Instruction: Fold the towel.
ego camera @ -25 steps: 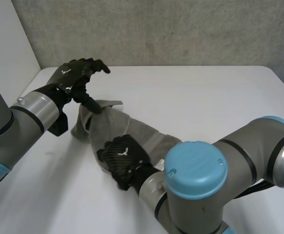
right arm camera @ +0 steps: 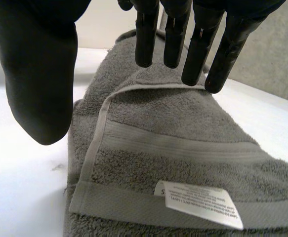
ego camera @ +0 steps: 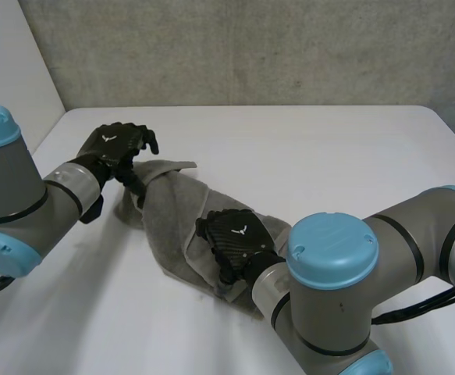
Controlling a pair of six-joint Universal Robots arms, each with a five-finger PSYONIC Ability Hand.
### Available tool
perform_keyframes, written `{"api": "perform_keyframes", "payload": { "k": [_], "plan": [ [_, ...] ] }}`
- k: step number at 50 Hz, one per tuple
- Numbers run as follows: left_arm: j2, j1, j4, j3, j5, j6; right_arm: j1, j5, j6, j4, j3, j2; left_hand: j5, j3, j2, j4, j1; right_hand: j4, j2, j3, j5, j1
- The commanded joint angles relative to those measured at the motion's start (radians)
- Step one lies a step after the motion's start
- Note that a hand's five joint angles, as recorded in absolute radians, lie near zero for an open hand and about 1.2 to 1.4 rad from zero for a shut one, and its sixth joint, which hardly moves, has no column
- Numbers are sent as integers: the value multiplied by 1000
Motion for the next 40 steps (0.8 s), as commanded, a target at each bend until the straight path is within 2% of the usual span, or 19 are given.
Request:
{"api": "perform_keyframes", "payload": {
  "k": [1, 10, 29, 32, 34, 35, 37, 38, 40],
  "plan": [
    [-104, -1, 29, 94, -45, 11, 11, 72, 63, 4, -17, 45, 75, 71, 71, 71, 70, -46, -54, -46, -13, -47],
    [-178, -4, 29, 145, -46, 93, 23, 134, 57, 3, -29, 84, 63, 60, 60, 60, 58, 7, -2, 7, 40, 5],
    [-220, -4, 29, 151, -35, 100, 24, 128, 58, 3, -52, 139, 99, 95, 95, 95, 94, 95, 87, 95, 128, 94],
    [-220, -4, 29, 145, -37, 102, 24, 126, 55, 1, -55, 139, 227, 223, 223, 223, 222, 210, 201, 210, 242, 208],
    [-220, -4, 29, 142, -40, 105, 24, 126, 52, 1, -59, 142, 309, 305, 305, 305, 304, 396, 388, 396, 429, 395],
    [-220, -4, 29, 142, -40, 105, 24, 126, 52, 1, -60, 142, 310, 306, 306, 306, 305, 397, 389, 398, 430, 396],
    [-215, -4, 26, 134, -45, 107, 23, 128, 51, 0, -66, 147, 462, 458, 458, 458, 457, 596, 588, 596, 629, 595],
    [-215, -4, 26, 134, -45, 107, 23, 128, 50, 0, -66, 147, 463, 459, 459, 459, 458, 597, 589, 597, 630, 596],
    [-209, -4, 22, 119, -45, 110, 17, 126, 49, 0, -78, 150, 510, 506, 506, 506, 505, 804, 796, 804, 837, 803]
  ]
}}
